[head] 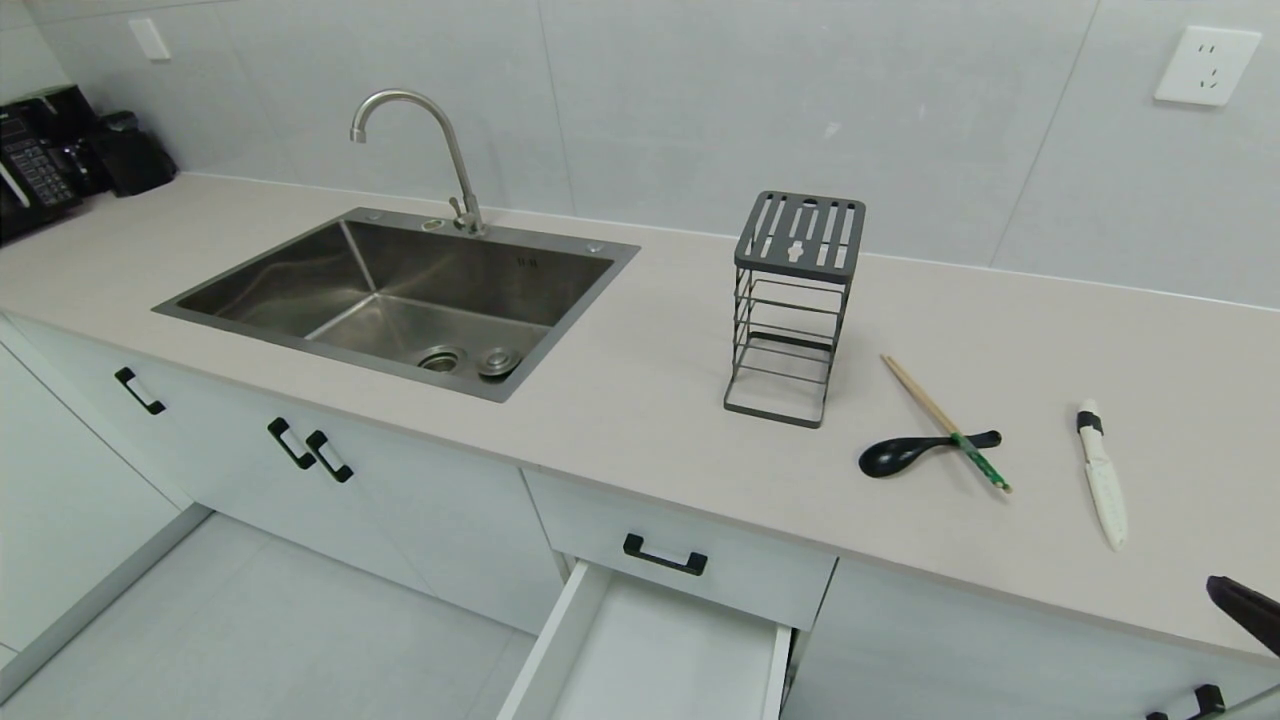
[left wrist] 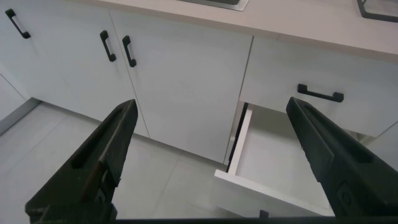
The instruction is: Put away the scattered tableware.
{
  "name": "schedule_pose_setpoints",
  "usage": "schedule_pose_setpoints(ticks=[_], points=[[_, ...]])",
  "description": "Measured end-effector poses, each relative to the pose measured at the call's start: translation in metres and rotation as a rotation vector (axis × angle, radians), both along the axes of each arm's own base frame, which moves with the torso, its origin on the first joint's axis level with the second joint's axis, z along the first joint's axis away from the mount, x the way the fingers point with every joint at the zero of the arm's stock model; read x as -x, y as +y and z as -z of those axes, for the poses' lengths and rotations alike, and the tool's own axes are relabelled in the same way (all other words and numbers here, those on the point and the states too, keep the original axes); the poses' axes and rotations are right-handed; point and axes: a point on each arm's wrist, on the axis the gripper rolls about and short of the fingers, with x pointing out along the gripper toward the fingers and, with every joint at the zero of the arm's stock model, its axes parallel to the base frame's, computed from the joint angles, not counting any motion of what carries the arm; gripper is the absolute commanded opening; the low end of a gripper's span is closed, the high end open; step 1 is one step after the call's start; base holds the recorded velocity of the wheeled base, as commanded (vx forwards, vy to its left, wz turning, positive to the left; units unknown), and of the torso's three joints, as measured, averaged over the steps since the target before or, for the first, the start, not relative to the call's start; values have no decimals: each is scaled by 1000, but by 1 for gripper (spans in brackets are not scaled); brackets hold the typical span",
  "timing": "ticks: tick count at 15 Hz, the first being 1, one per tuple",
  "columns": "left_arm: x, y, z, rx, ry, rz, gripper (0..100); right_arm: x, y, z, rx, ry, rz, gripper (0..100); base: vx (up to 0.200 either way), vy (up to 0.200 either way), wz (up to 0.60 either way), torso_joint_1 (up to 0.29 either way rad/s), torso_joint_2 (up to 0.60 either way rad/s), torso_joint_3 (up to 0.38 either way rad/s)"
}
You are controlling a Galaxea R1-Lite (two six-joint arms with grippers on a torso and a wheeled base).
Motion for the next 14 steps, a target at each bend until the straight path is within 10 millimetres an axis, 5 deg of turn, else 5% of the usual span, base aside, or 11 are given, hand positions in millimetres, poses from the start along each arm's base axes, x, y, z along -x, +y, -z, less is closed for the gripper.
schedule_pose_setpoints(ticks=[14], points=[[0,0,0,0,0,0,100,-52,5,15,29,113,-47,100,0,0,0,0,0,0]])
